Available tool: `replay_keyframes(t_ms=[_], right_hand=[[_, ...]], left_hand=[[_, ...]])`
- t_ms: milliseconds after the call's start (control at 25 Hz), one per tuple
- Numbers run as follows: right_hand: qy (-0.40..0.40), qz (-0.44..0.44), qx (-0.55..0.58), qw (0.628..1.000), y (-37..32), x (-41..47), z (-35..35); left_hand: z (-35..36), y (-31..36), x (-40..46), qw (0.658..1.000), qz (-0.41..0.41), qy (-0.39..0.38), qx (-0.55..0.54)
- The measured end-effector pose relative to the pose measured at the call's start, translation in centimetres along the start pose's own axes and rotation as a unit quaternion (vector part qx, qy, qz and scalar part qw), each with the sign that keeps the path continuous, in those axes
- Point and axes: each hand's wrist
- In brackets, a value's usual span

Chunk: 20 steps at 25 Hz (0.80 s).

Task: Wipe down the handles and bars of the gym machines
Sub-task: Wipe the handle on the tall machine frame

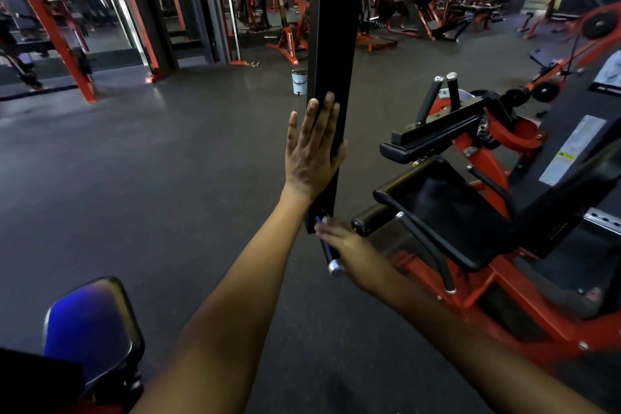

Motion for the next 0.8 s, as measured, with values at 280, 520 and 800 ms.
replay_keyframes(t_ms=[280,520,800], right_hand=[[0.187,0.399,0.567,0.696,1.0,2.7,-0.1],[0.034,0.349,0.692,0.631,-0.5,1.4,0.9],[0.045,0.344,0.351,0.87,6.4,-1.3,-3.4]], left_hand=[[-0.1,0.2,0.1,1.0,-0.006,0.004,-0.01],[-0.1,-0.1,-0.2,1.0,-0.006,0.017,0.008],[-0.8,1.3,-0.3,0.998,-0.052,-0.005,0.02]])
Point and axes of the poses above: each hand's wrist, its own x-axis towards the middle knuckle, its own z-axis out of the palm, y = z × x, and after that the axes turned 2 degrees about -y, right-handed
